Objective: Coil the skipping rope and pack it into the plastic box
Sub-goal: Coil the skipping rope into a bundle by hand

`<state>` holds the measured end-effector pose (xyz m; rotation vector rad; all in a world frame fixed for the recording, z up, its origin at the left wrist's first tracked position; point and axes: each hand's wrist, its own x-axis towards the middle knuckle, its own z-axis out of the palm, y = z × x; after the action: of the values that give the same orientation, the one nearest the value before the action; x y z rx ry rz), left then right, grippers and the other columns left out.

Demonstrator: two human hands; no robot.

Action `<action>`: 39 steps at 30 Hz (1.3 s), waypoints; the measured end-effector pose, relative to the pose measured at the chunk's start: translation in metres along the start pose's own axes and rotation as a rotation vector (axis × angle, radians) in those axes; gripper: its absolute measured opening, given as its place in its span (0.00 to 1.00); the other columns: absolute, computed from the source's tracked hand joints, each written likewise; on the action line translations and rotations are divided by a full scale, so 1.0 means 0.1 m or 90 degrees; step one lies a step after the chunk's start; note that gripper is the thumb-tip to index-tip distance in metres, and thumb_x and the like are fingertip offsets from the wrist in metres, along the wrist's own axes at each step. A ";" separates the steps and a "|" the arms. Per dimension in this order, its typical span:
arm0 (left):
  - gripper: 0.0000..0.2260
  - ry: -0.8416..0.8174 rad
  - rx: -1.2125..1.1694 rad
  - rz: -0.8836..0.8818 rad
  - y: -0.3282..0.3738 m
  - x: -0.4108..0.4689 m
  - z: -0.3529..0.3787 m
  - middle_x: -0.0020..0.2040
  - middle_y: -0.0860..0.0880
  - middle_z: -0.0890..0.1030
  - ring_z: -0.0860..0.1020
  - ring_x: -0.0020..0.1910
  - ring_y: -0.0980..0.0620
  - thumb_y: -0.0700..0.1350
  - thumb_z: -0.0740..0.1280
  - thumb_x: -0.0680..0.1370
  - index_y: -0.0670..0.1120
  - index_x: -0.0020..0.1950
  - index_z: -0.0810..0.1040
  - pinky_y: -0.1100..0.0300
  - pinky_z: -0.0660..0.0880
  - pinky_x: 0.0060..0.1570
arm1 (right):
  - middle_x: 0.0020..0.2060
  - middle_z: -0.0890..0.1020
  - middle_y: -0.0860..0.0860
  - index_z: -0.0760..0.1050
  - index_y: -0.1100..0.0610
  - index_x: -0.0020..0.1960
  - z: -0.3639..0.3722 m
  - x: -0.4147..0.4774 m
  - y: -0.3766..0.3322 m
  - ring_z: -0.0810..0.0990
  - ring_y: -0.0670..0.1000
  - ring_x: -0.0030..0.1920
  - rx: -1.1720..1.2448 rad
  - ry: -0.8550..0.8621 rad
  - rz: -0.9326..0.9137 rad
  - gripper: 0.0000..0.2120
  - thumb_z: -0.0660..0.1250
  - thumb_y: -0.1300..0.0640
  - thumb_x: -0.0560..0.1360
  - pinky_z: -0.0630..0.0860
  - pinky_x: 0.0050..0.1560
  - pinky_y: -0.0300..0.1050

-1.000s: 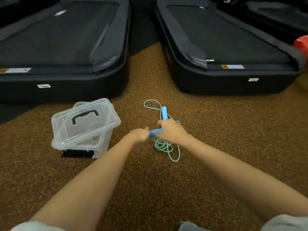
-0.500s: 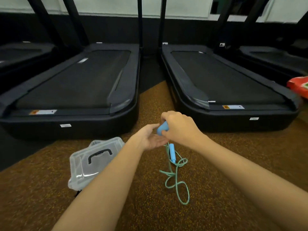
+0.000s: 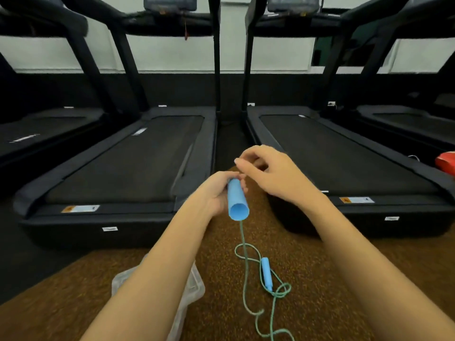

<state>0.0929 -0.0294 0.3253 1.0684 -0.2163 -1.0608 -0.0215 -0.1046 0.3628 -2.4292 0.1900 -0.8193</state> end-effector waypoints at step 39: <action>0.18 -0.089 0.391 0.313 -0.25 -0.27 -0.21 0.27 0.50 0.72 0.69 0.23 0.56 0.50 0.56 0.81 0.44 0.35 0.73 0.64 0.68 0.25 | 0.22 0.68 0.39 0.68 0.51 0.36 0.27 0.01 0.37 0.64 0.40 0.26 0.268 0.050 0.059 0.13 0.59 0.52 0.79 0.62 0.31 0.32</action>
<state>0.0764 0.0033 0.3032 1.3881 -0.9139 -0.6261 -0.0033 -0.1231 0.3248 -1.9822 0.1416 -0.8200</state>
